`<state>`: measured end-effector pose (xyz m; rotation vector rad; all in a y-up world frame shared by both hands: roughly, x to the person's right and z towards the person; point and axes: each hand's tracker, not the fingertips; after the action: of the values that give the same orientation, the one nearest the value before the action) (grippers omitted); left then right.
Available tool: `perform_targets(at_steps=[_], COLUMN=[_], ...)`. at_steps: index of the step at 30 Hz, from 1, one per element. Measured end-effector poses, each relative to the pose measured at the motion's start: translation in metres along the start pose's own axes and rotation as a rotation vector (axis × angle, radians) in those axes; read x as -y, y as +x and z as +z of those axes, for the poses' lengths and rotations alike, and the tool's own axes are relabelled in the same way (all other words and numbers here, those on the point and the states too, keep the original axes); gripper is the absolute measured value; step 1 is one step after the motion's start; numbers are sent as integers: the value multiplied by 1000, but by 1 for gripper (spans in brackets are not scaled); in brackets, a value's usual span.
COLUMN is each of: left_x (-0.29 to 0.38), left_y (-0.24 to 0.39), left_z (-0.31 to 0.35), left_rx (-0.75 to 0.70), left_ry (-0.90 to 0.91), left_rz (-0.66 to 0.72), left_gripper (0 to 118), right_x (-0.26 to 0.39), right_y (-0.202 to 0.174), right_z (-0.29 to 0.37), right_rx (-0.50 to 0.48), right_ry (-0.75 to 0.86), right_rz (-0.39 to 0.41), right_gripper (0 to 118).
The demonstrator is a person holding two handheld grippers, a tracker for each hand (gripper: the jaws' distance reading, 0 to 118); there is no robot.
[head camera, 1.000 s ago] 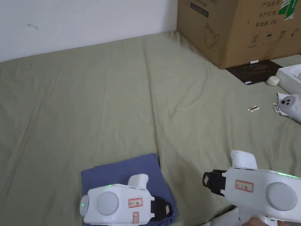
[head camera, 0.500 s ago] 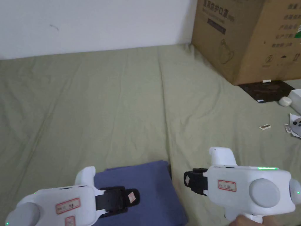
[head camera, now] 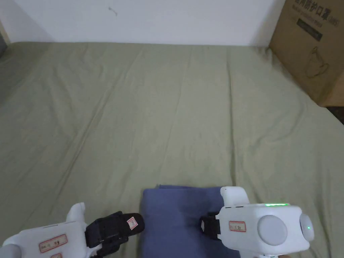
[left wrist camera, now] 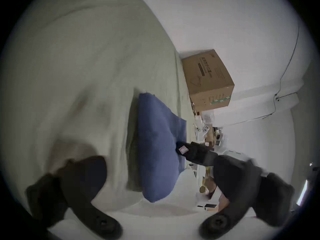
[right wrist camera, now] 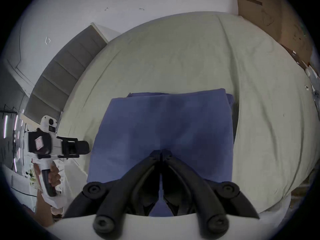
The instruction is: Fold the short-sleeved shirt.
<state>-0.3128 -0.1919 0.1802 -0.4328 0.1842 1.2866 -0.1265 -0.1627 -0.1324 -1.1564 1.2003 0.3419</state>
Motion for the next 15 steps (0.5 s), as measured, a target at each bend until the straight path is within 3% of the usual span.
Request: perform_targets(at_steps=[12, 13, 14, 15], left_x=[-7, -10, -11, -11], left_y=[-1, -5, -6, -9], left_z=[-86, -87, -90, -98], left_rx=[199, 187, 135, 24], left_ry=[-137, -129, -133, -159], left_rz=[146, 148, 157, 160], left_gripper=[118, 110, 87, 37], right_x=[-1, -1, 0, 0], right_y=[6, 6, 7, 7], right_z=[-1, -1, -1, 0], right_rx=[-29, -31, -29, -28], right_ry=[-9, -8, -6, -5], right_rz=[-38, -42, -42, -42], right_gripper=[2, 2, 2, 2])
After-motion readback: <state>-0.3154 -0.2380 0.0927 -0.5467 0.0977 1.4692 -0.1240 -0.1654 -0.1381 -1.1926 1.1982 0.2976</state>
